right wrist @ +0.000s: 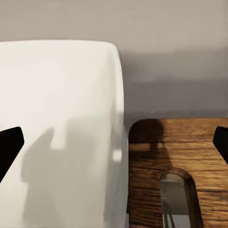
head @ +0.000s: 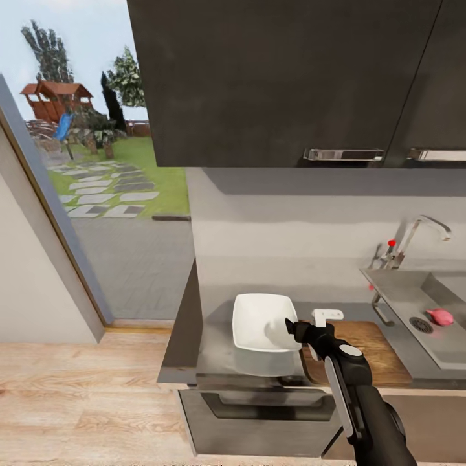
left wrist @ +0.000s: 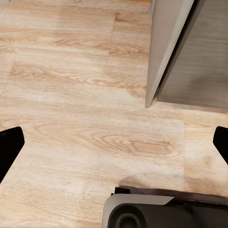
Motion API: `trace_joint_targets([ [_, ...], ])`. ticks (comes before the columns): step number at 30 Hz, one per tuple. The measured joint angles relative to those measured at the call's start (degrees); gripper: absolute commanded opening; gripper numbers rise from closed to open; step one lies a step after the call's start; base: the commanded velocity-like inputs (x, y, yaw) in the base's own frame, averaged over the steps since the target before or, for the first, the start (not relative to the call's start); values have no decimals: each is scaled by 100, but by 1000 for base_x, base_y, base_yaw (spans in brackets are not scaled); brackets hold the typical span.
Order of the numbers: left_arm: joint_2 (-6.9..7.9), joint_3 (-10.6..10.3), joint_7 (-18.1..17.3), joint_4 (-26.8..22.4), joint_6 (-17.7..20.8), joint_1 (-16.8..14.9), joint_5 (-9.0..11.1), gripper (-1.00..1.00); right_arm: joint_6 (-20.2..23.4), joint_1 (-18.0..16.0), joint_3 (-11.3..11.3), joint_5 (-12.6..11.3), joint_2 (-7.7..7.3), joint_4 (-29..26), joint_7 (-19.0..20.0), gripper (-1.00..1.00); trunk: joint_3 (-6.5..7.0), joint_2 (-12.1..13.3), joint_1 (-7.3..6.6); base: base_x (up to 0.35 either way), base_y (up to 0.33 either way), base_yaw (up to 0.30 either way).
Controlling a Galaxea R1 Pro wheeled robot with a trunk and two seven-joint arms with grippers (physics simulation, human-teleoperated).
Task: In the kitchen, take the Vidalia onion out of the sink, dice it on the chopping board with the paring knife, put the diced onion into the bowl on the countertop, then place both the paring knife and the chopping board into the sink.
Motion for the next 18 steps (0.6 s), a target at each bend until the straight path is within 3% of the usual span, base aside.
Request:
trace_joint_targets([
  [18,0,0,1,1,0,0,0,100,3,0,3,0,9,0,0,100,-129,0,0,5,-10,0],
])
